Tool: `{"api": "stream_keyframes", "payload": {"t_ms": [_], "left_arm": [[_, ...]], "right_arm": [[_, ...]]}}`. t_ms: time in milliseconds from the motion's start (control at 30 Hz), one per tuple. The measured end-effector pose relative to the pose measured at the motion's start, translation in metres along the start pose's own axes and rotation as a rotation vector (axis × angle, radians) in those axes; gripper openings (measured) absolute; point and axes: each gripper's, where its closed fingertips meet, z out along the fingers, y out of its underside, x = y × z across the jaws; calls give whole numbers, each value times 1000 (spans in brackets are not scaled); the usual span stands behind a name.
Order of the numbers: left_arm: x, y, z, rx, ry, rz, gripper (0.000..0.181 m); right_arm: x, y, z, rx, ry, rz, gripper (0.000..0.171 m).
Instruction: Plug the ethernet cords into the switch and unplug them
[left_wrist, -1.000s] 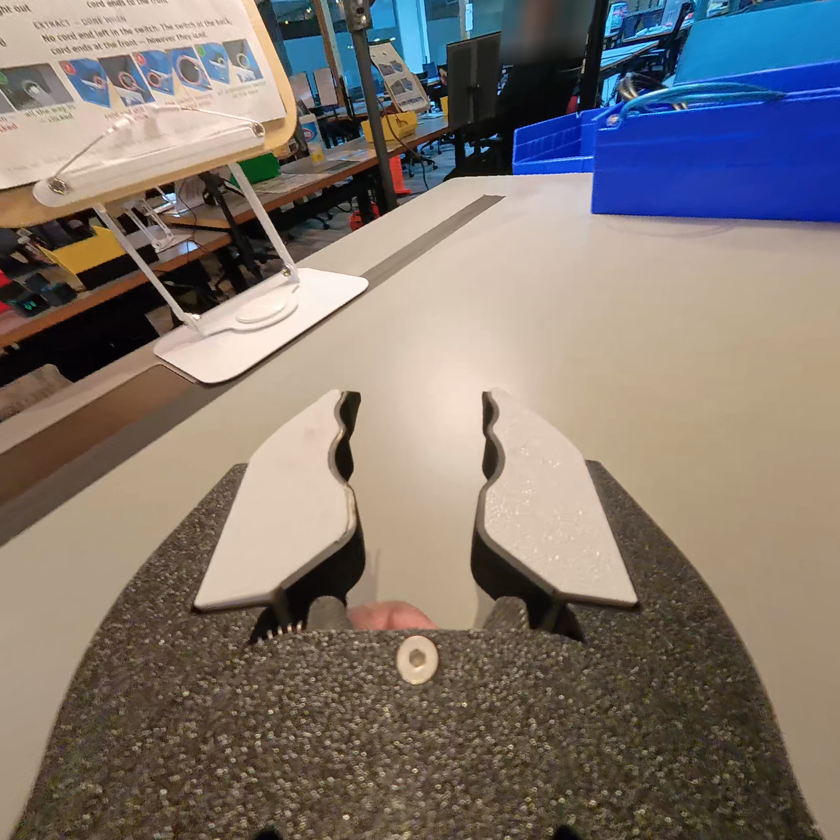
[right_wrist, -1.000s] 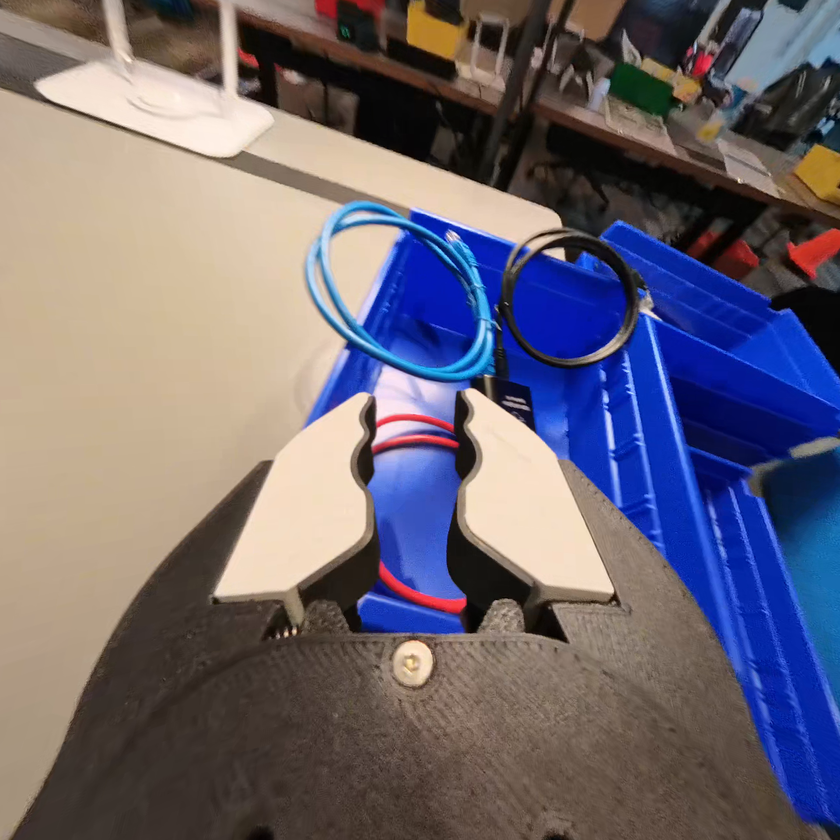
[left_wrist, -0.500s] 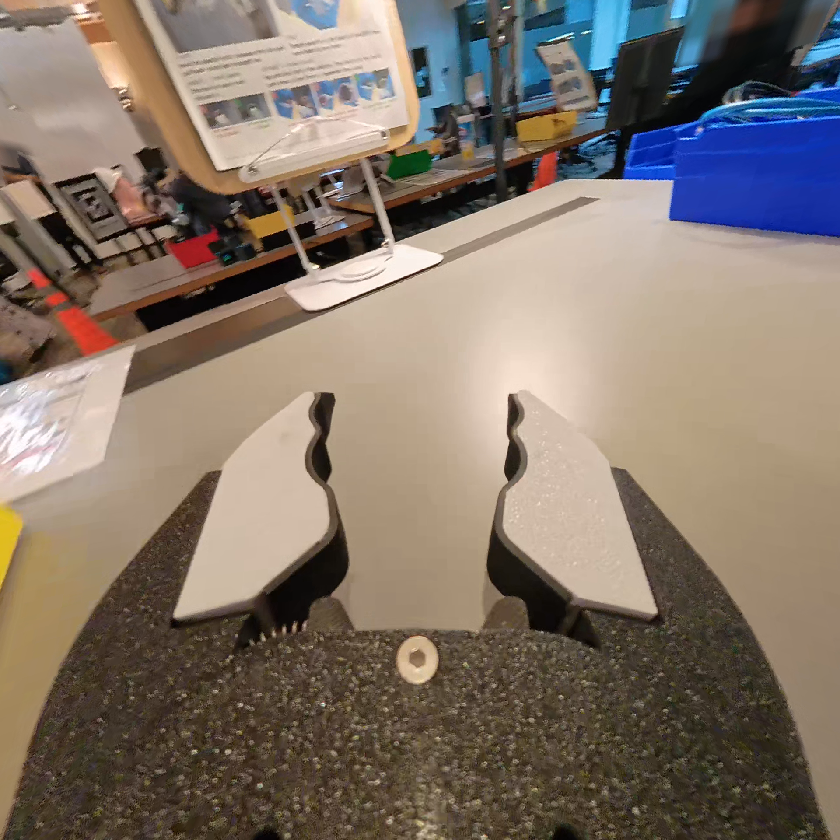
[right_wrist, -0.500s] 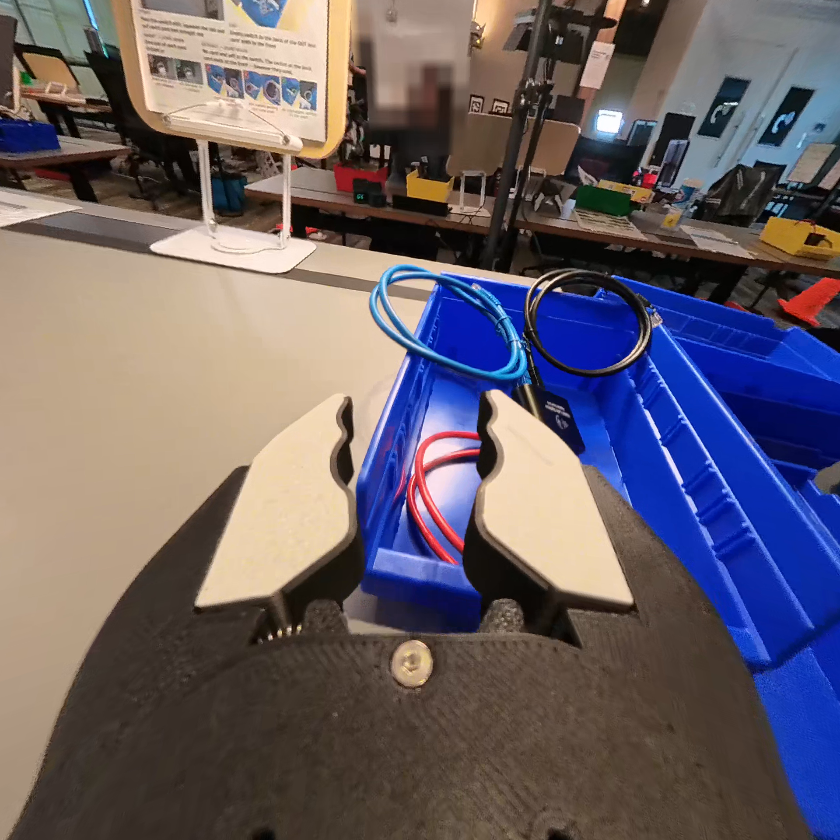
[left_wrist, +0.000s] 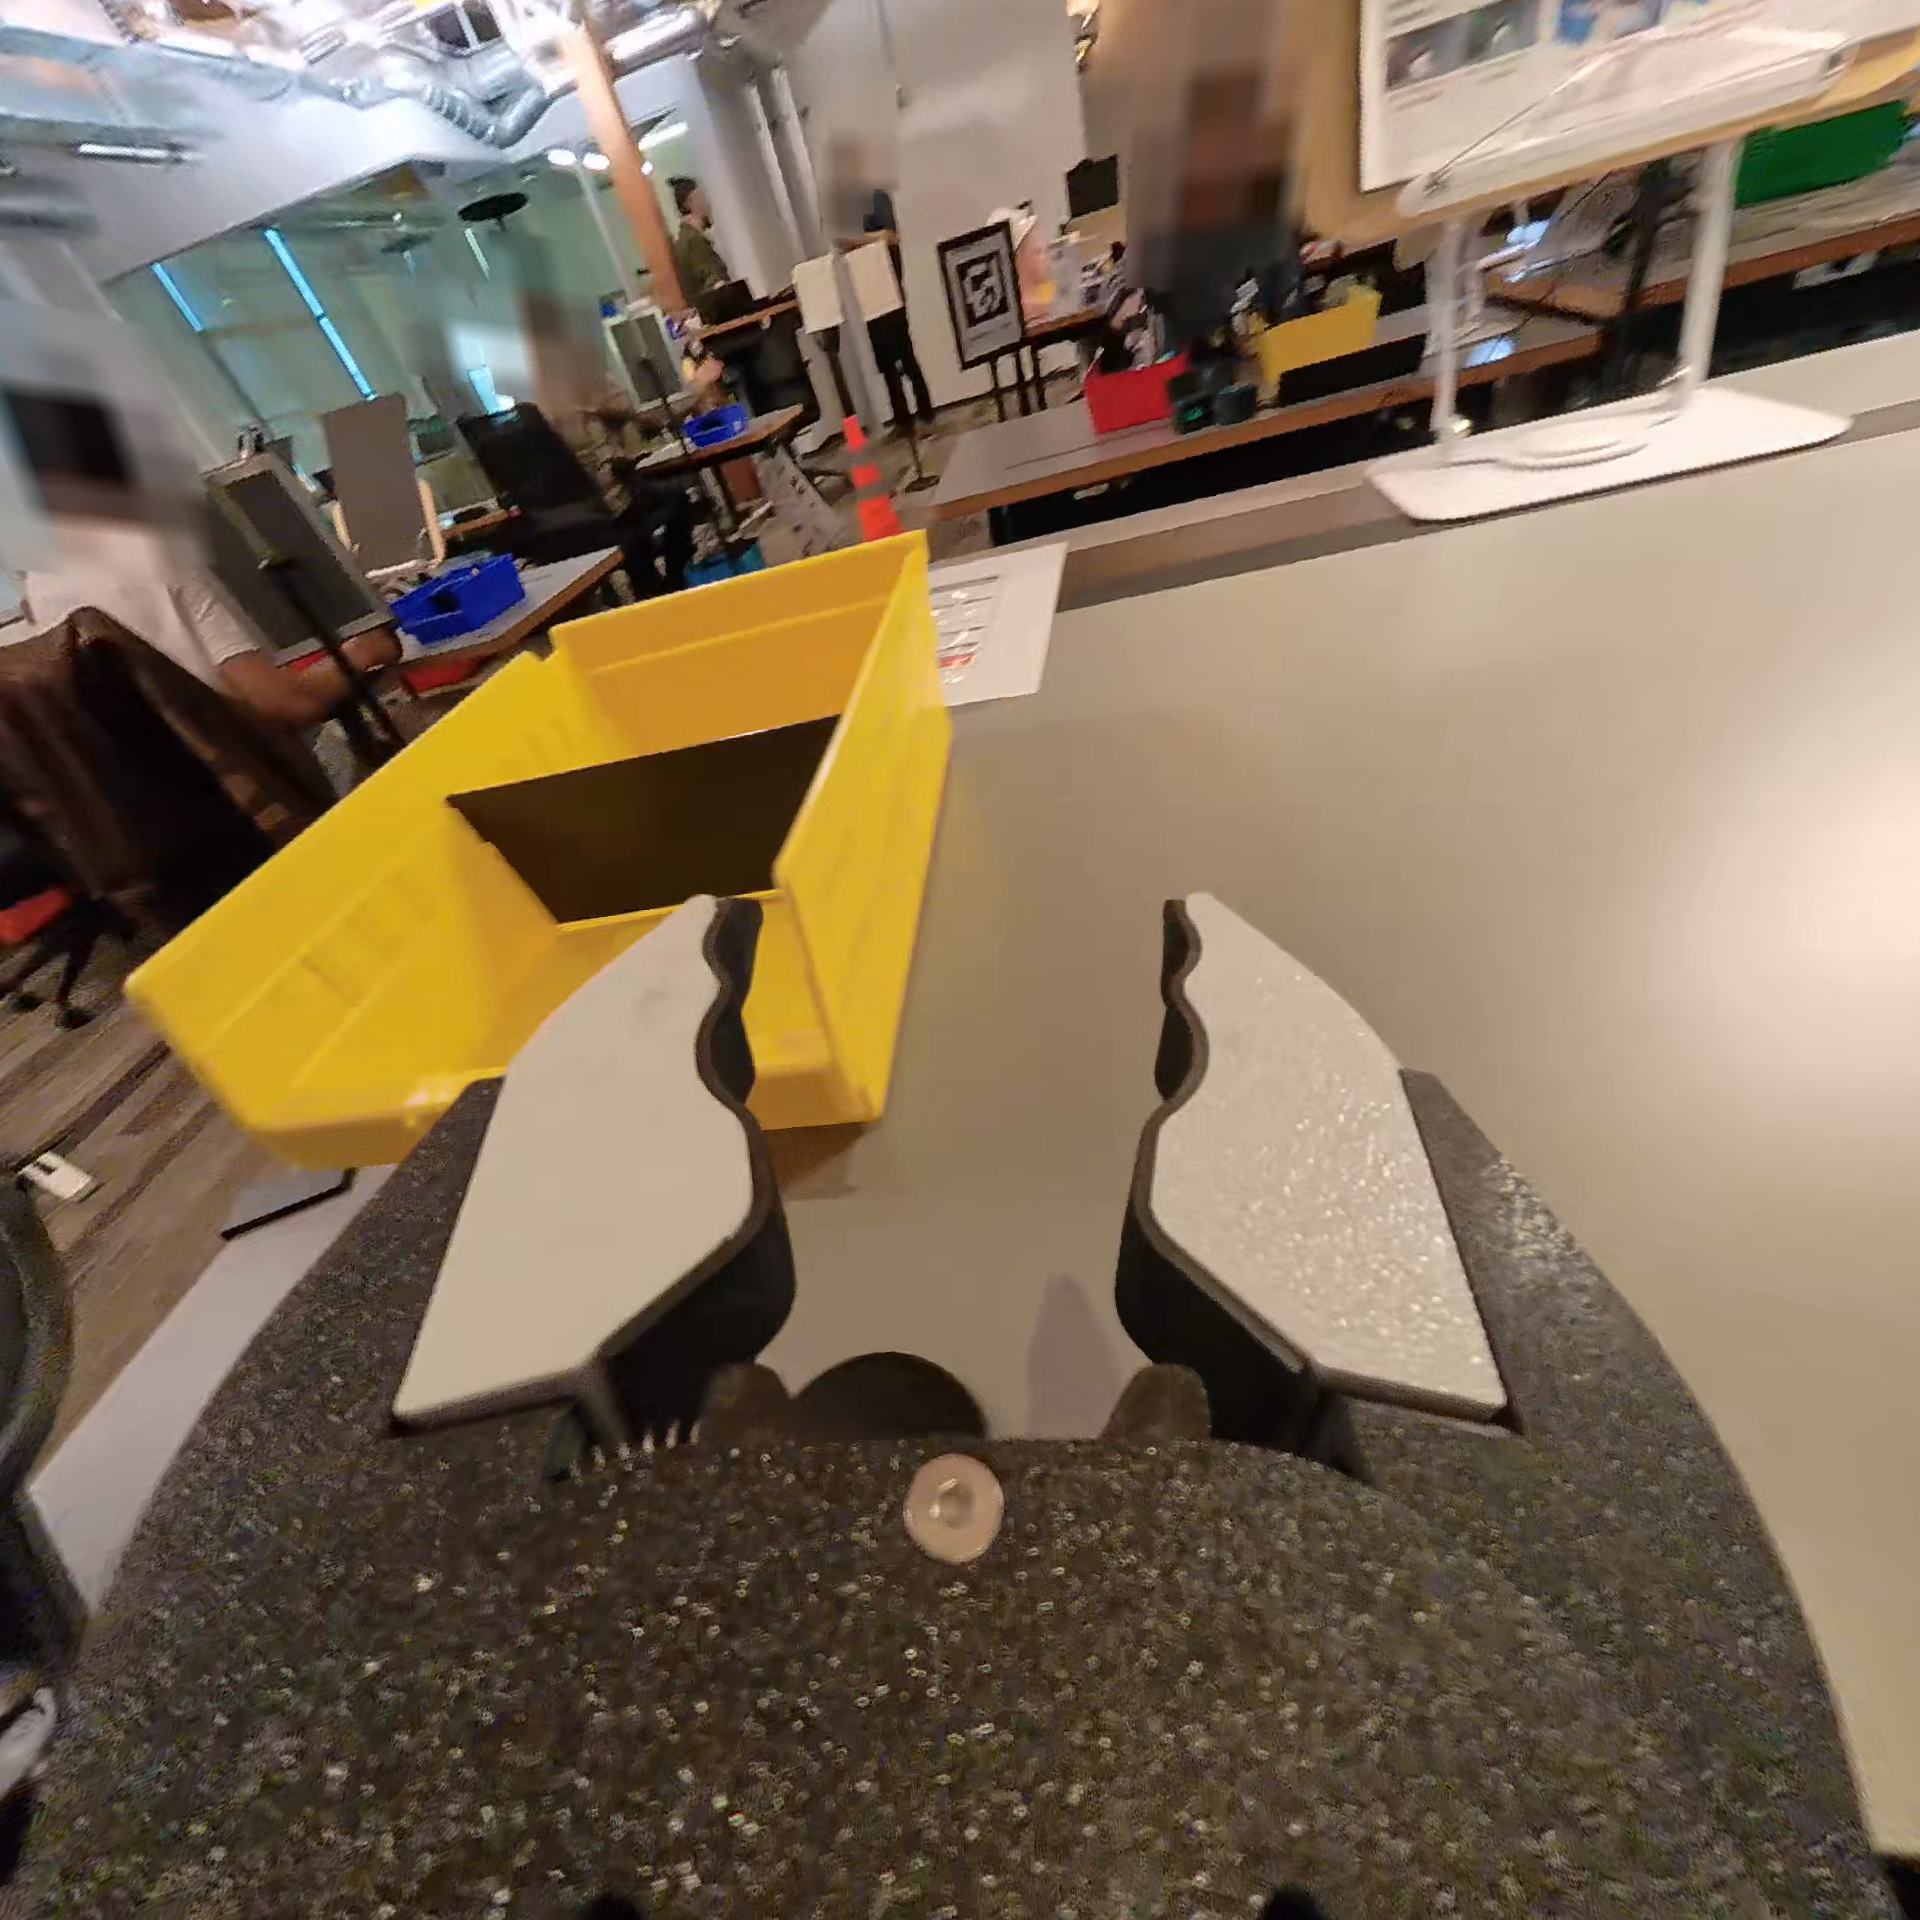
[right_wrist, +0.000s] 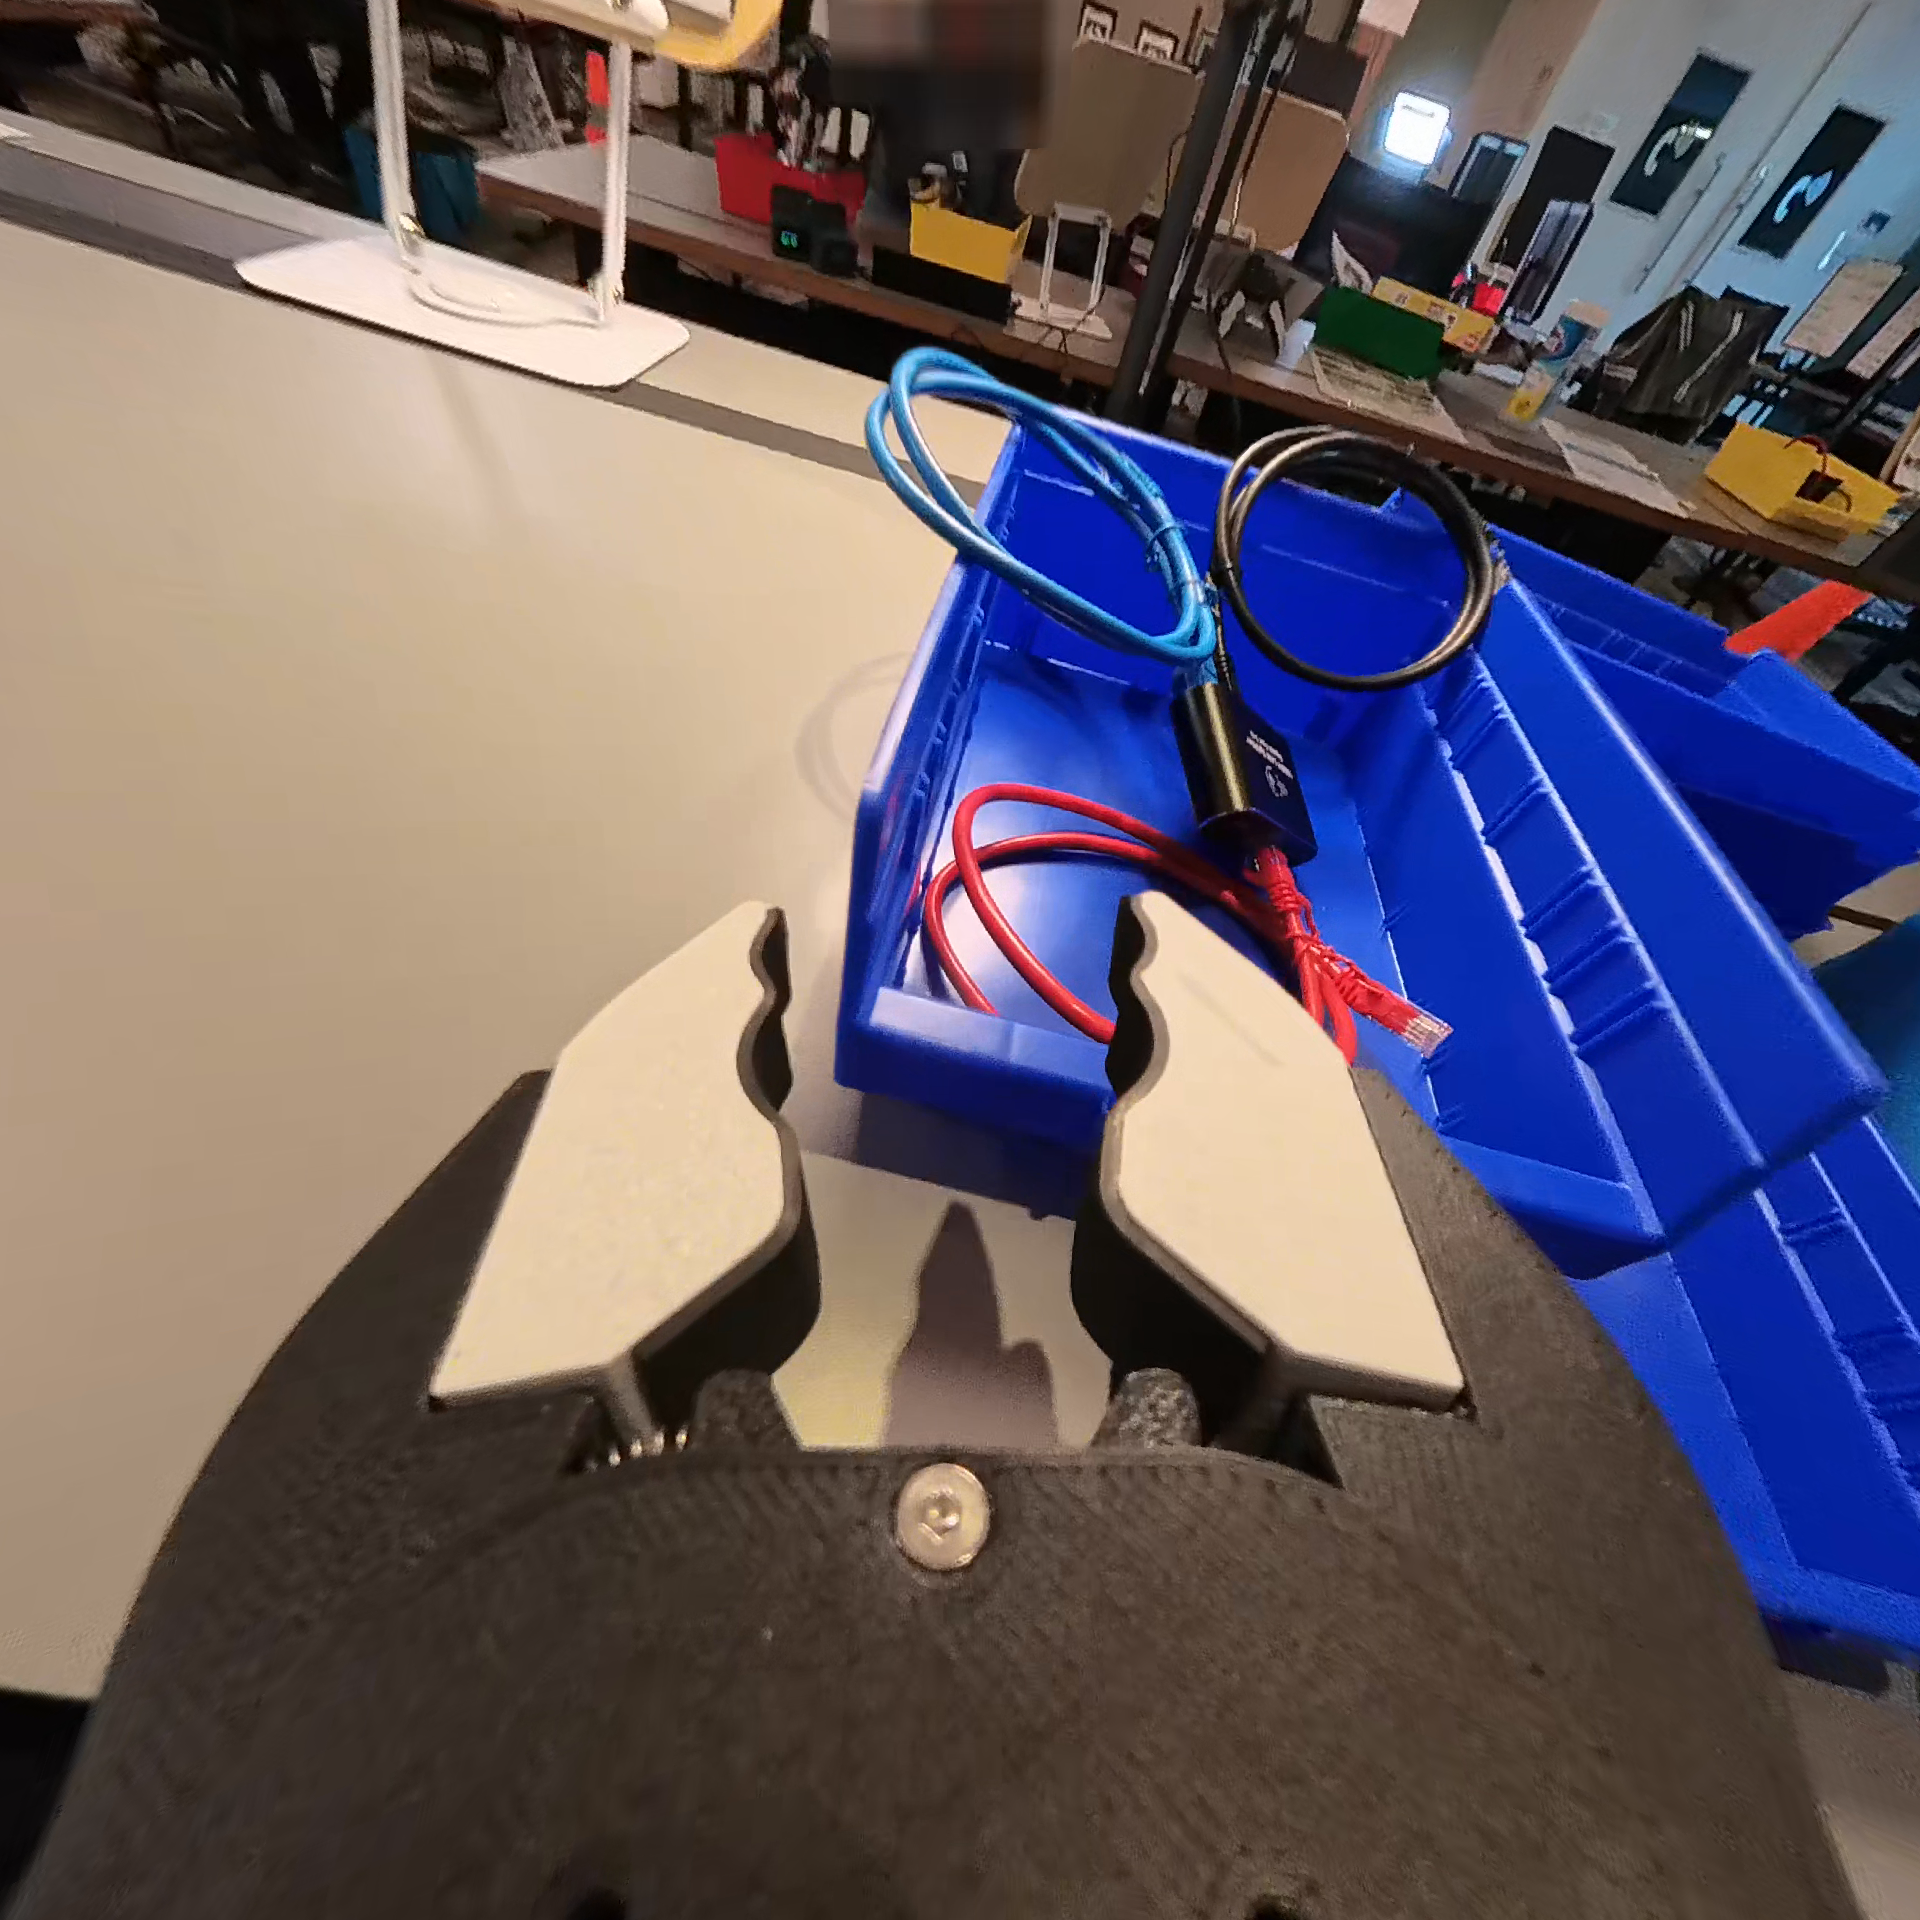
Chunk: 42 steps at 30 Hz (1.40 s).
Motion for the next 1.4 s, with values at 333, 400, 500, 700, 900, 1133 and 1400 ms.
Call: {"api": "stream_keyframes", "payload": {"t_ms": [333,400,500,700,900,1133,1400], "left_arm": [[-35,26,74,-189,-16,82,70],[-36,31,84,-211,-25,114,65],[-31,38,93,-240,3,130,30],[-13,32,73,-188,79,123,6],[36,27,30,-98,268,144,6],[120,11,0,61,721,259,6],[183,3,-55,248,1265,359,6]], "right_arm": [[-6,8,50,-133,109,-129,52],[-5,9,55,-150,152,-159,41],[-5,8,56,-132,185,-182,15],[-12,11,41,-67,98,-132,5],[-22,16,16,-16,-19,-141,4],[-41,7,29,30,-145,-196,4],[-112,-20,67,127,-500,-281,4]]}}
